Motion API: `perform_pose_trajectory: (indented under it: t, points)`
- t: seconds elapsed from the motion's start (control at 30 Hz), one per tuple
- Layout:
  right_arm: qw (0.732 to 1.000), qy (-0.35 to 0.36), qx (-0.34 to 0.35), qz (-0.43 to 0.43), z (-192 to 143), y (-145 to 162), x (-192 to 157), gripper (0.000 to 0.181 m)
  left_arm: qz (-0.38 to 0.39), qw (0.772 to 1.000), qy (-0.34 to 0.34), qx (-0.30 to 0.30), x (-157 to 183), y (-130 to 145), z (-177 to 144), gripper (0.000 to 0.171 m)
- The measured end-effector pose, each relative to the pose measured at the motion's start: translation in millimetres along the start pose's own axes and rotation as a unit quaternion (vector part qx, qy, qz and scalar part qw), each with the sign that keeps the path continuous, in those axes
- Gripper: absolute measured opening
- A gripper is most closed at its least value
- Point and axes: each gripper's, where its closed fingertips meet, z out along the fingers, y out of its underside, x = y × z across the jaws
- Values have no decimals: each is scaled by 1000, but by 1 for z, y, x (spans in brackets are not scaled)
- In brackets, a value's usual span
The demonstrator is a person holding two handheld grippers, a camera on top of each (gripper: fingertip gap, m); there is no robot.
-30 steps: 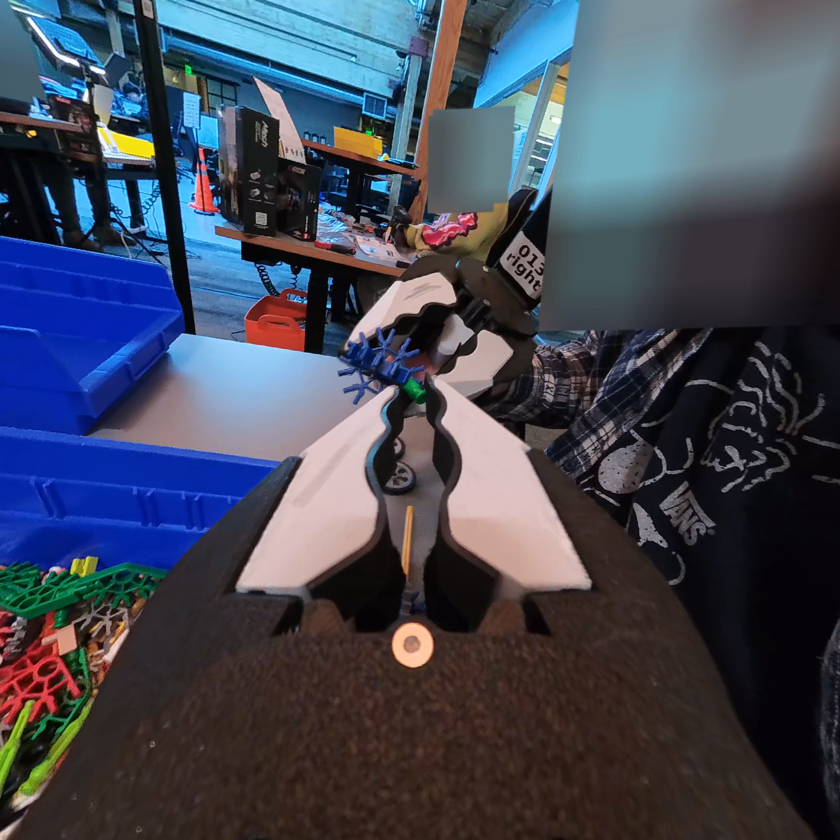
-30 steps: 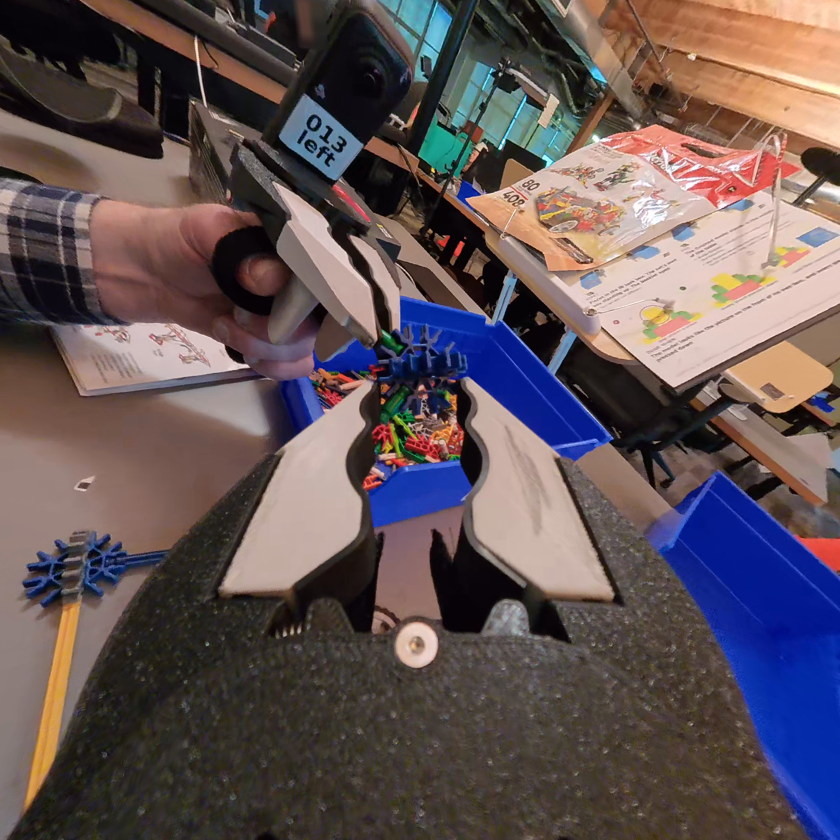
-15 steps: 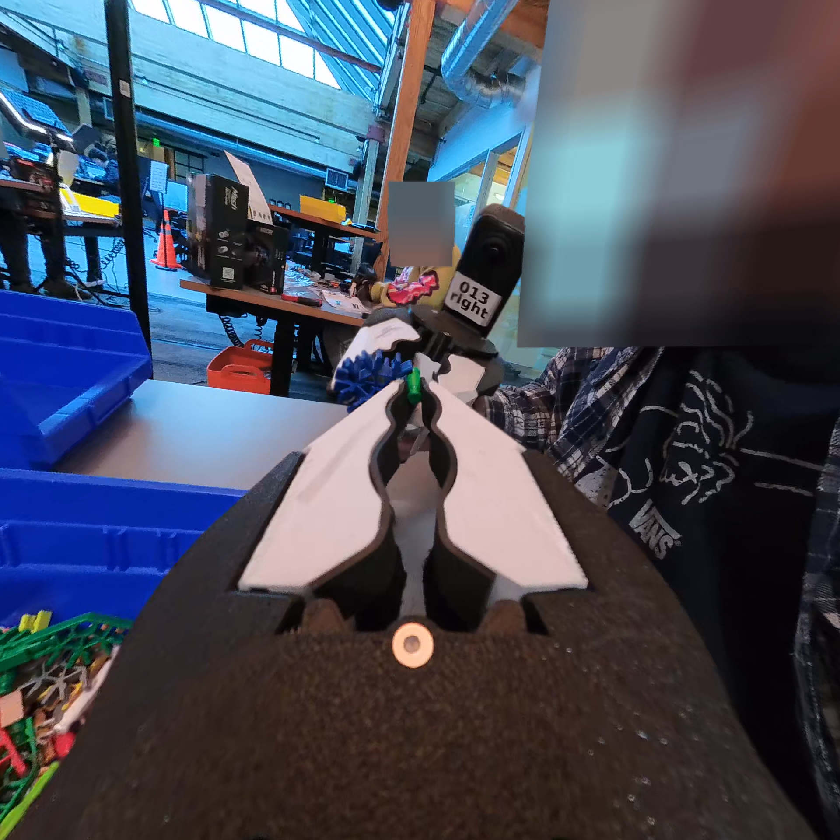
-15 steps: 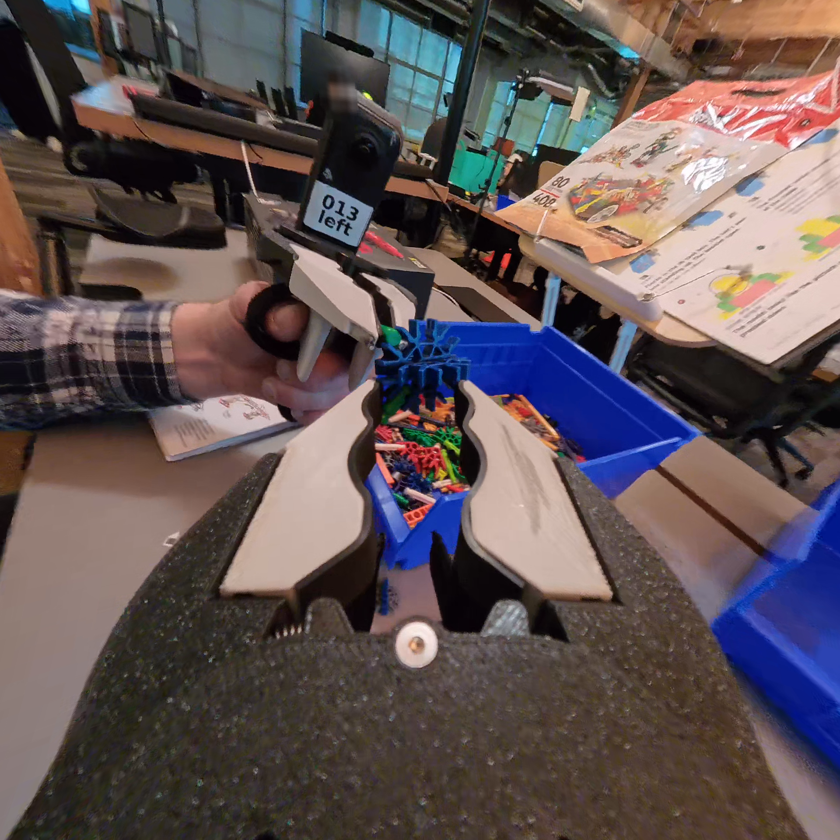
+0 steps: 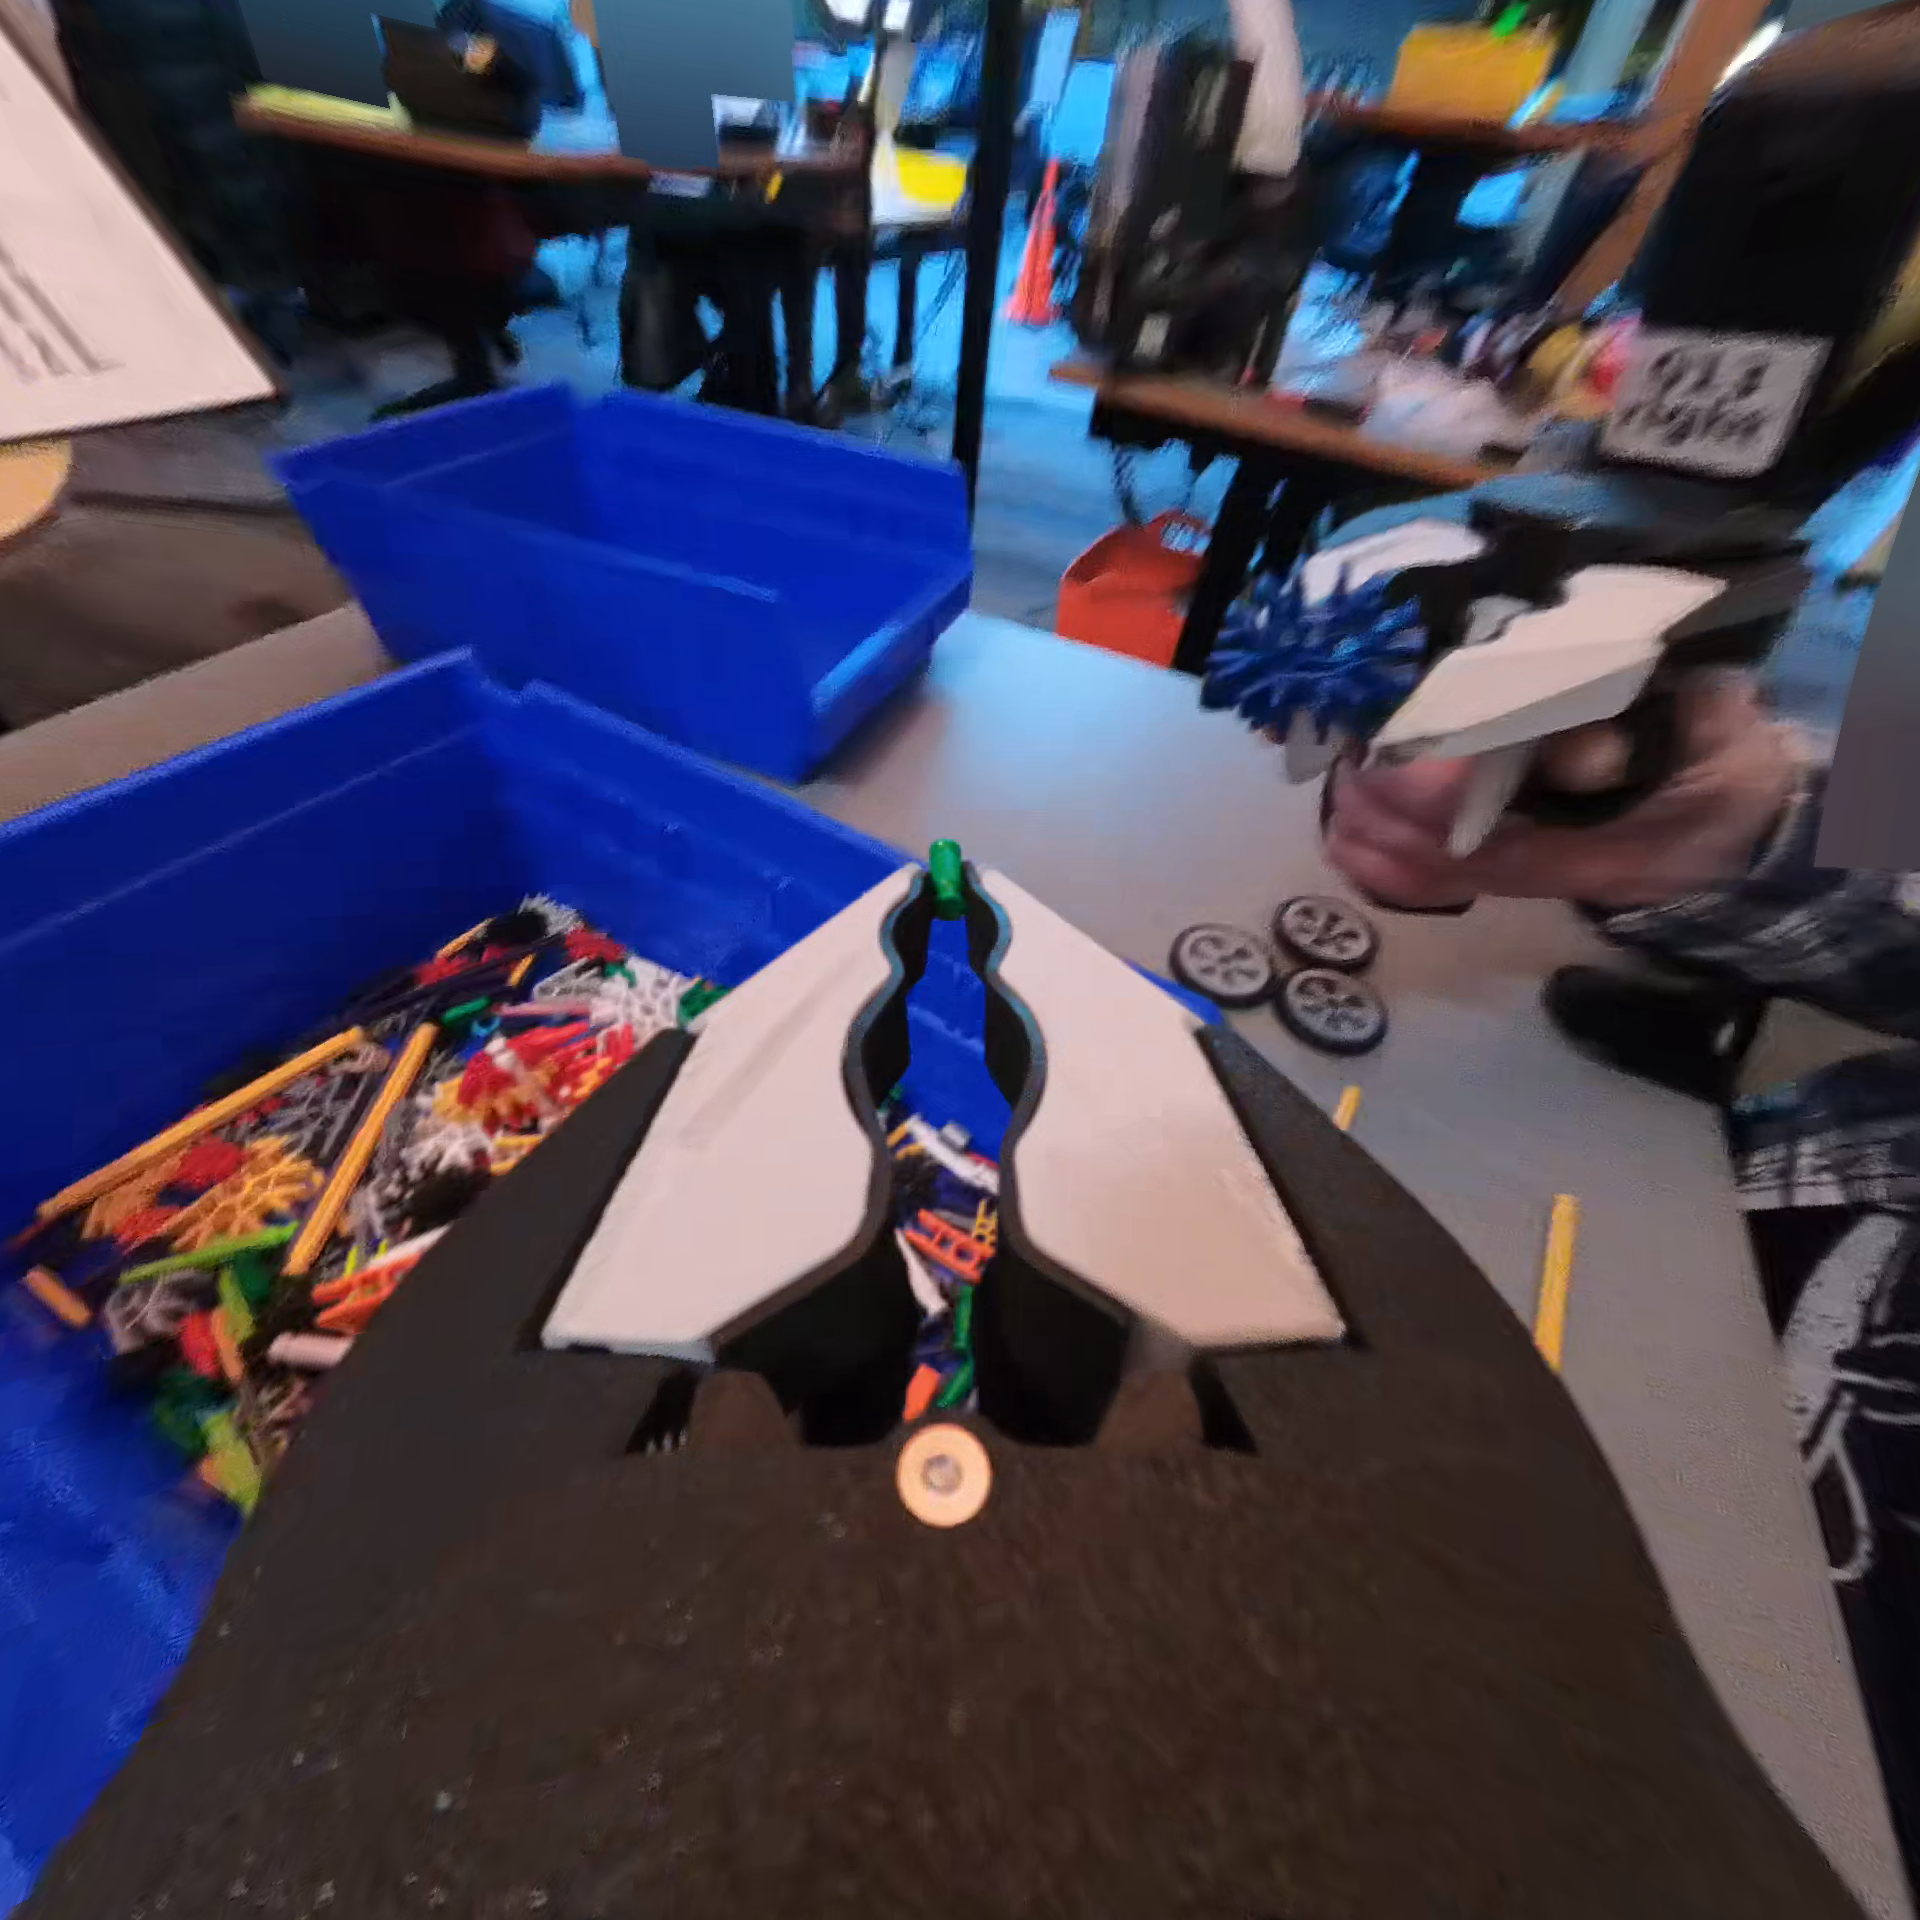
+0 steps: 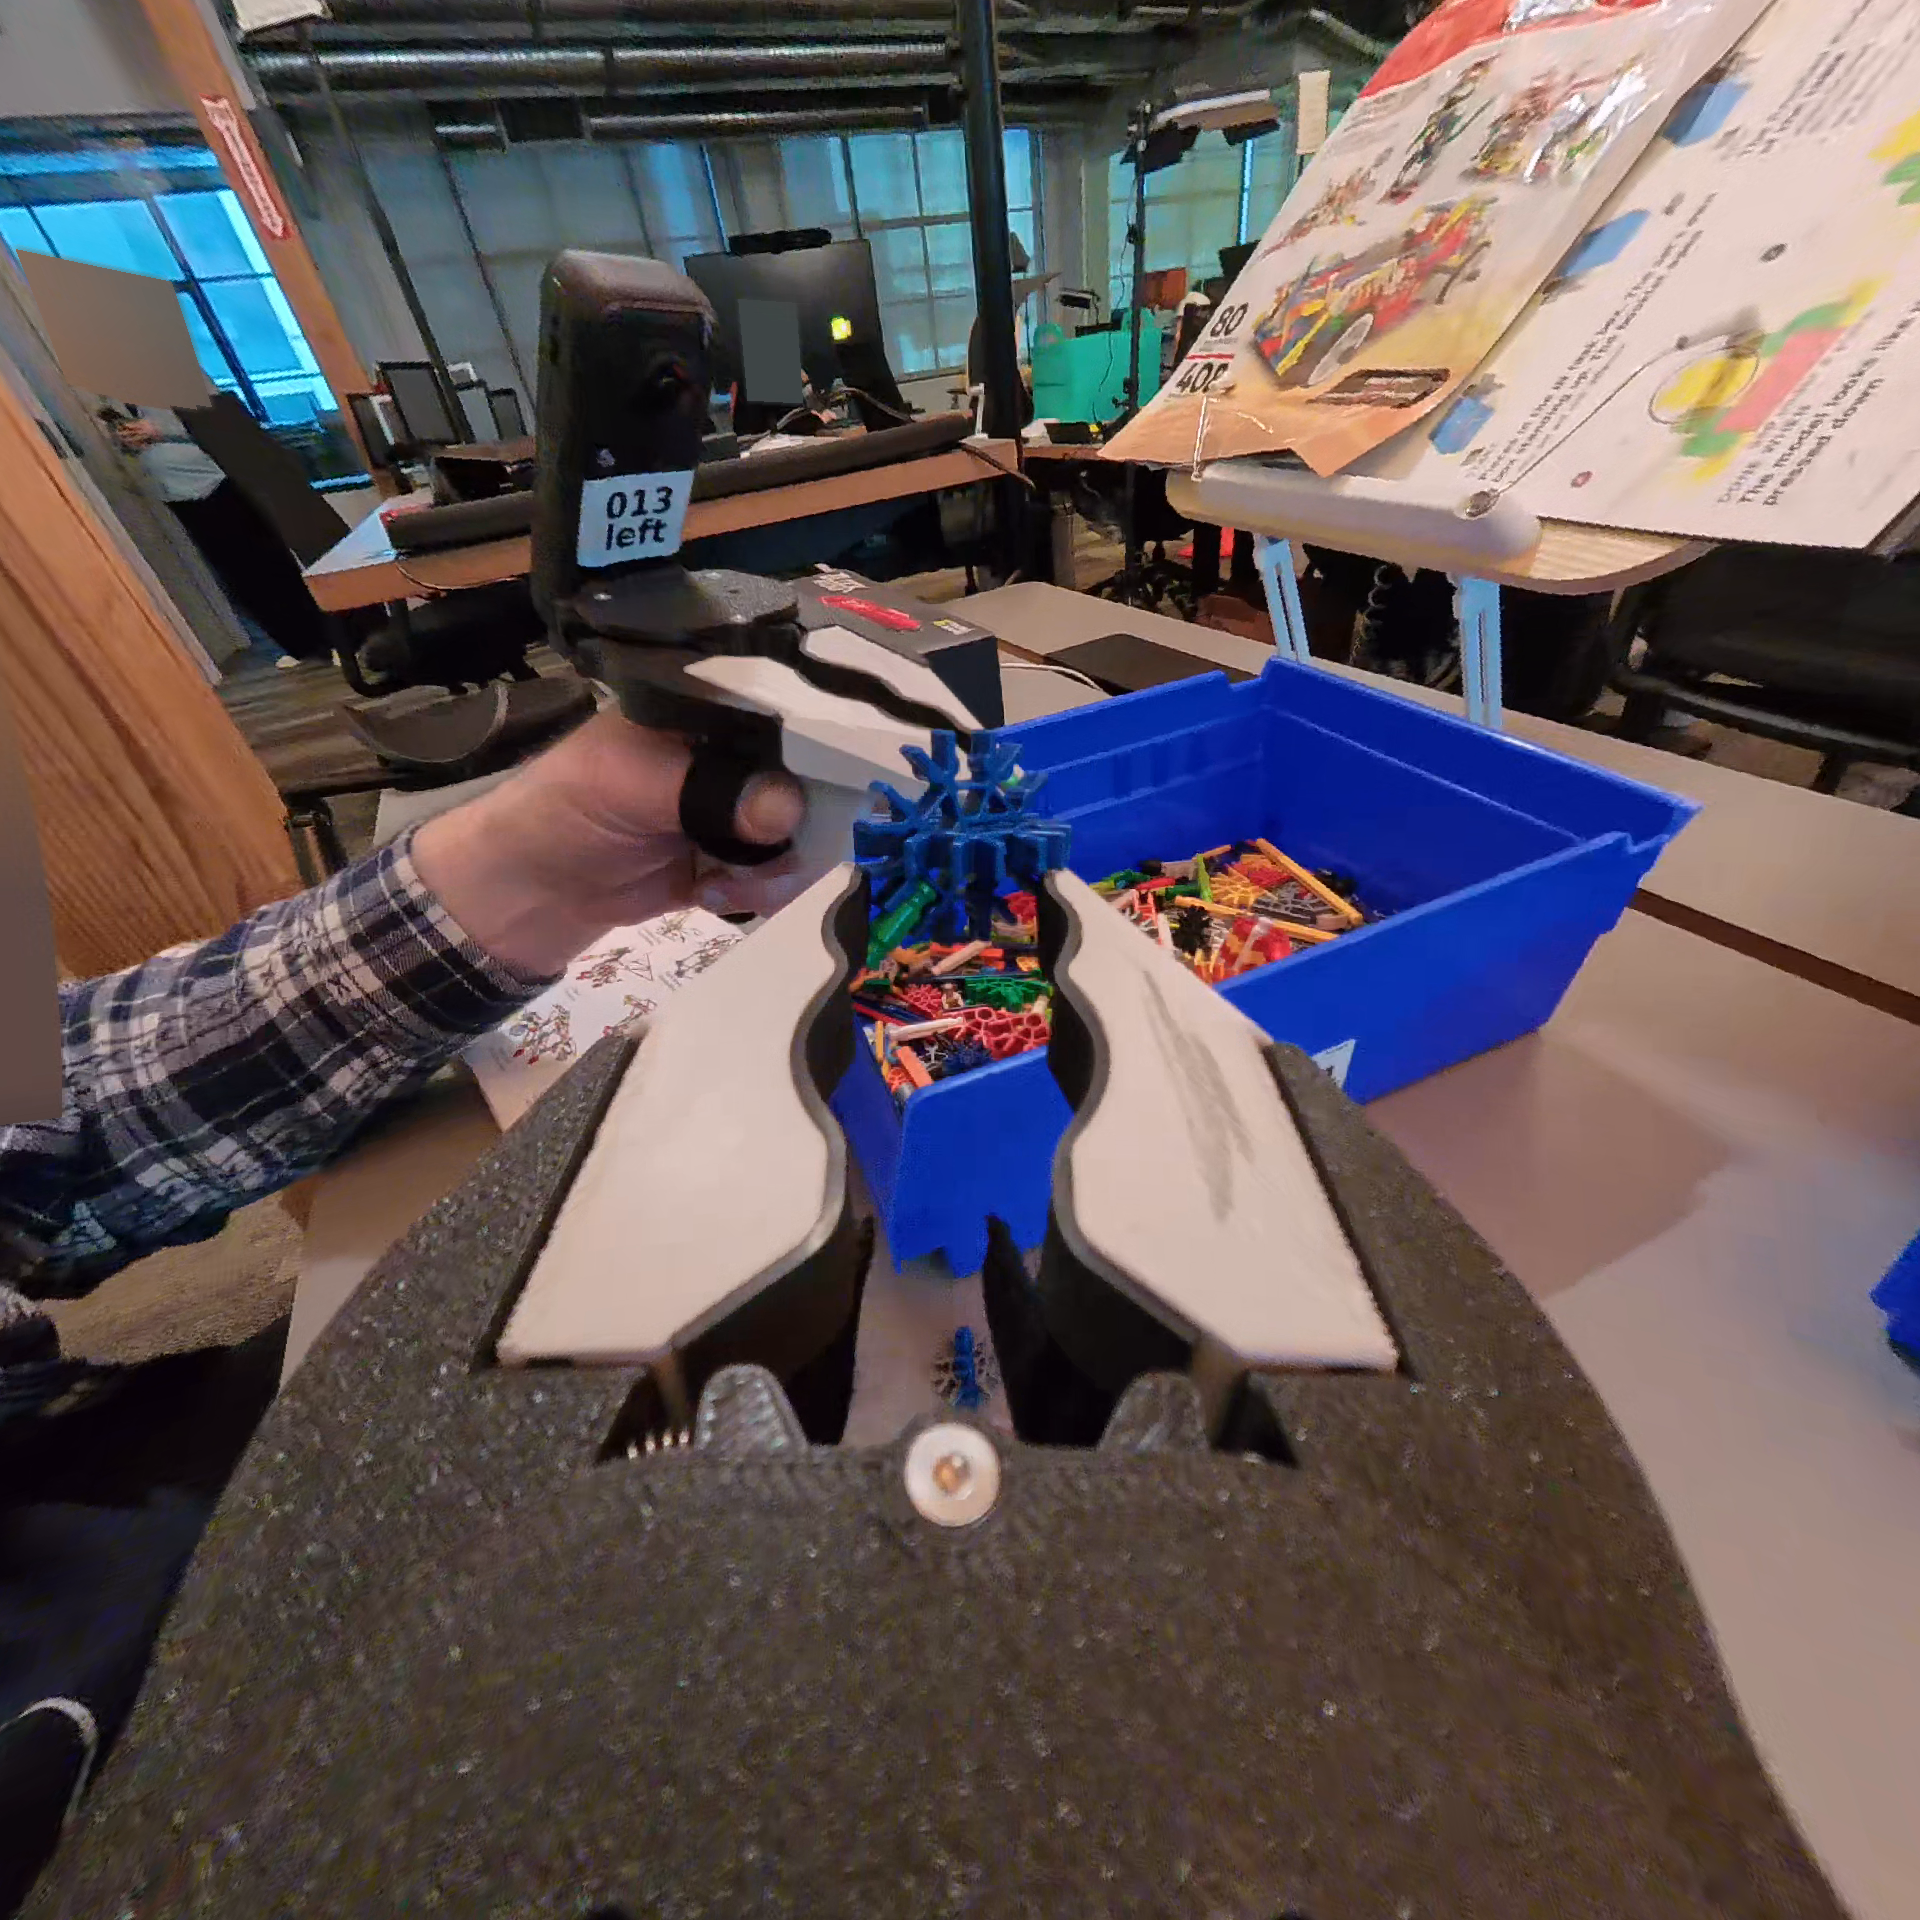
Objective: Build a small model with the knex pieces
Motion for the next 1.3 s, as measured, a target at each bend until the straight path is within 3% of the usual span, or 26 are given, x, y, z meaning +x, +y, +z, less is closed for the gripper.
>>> perform_pose_trajectory:
  t: [0.1,0.2,0.33,0.53,0.6,0.77,0.87,0.97,1.07,1.13,1.17,1.3]
  points:
    - [1000,-1,2,4,0,0,1,31,0,999,-34,-35,-5,10,8,10]
    - [1000,2,-2,1,1,2,2,30,-3,995,-78,-70,-16,21,13,36]
    - [1000,5,-3,15,1,3,6,31,4,993,-89,-73,-15,19,12,54]
    - [995,-23,32,93,-1,-7,6,31,40,999,-6,-32,32,-5,14,48]
    - [991,-37,46,120,-1,-11,4,31,83,996,25,-13,56,-13,15,48]
    - [971,-67,83,214,-2,-18,6,31,189,982,-18,-4,82,-23,24,41]
    - [961,-83,94,247,-1,-19,2,31,245,964,-104,-2,75,-27,28,34]
    - [956,-90,95,262,3,-17,-2,31,269,952,-144,-7,73,-27,33,35]
    - [955,-91,96,267,3,-17,-3,31,298,935,-193,-7,62,-28,31,23]
    - [955,-86,99,264,1,-18,-1,31,299,931,-211,0,57,-30,28,37]
    - [956,-85,96,262,1,-18,-1,31,303,927,-222,5,55,-32,27,56]
    - [960,-93,60,257,7,-8,-8,31,325,920,-221,-10,53,-30,29,60]
